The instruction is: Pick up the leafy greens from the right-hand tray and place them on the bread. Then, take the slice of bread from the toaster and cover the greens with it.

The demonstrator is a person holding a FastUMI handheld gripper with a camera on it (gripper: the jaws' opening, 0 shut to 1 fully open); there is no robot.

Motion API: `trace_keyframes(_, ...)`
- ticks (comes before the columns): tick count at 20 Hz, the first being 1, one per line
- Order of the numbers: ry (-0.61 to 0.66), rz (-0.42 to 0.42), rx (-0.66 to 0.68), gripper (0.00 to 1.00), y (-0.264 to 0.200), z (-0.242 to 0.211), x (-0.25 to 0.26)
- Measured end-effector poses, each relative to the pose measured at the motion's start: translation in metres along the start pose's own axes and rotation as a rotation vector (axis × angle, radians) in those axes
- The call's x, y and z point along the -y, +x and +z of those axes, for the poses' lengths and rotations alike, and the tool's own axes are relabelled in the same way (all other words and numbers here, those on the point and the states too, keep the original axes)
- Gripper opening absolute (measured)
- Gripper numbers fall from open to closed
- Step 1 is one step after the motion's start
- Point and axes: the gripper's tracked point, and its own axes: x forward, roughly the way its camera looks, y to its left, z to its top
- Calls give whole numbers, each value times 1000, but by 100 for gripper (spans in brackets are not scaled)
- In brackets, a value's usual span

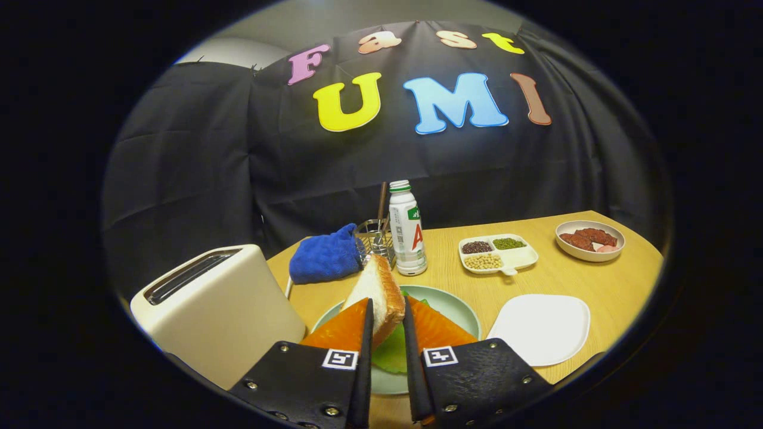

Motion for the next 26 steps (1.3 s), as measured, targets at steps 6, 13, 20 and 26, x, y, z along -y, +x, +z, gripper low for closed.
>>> trace_keyframes(6, -45, -41, -36, 43, 4, -7, 18)
trace_keyframes(13, -89, -44, -29, 48, -3, -5, 26)
trace_keyframes(20, -121, -76, 94, 48, -38, 28, 65)
trace_keyframes(26, -161, -148, 191, 48, -79, 52, 130)
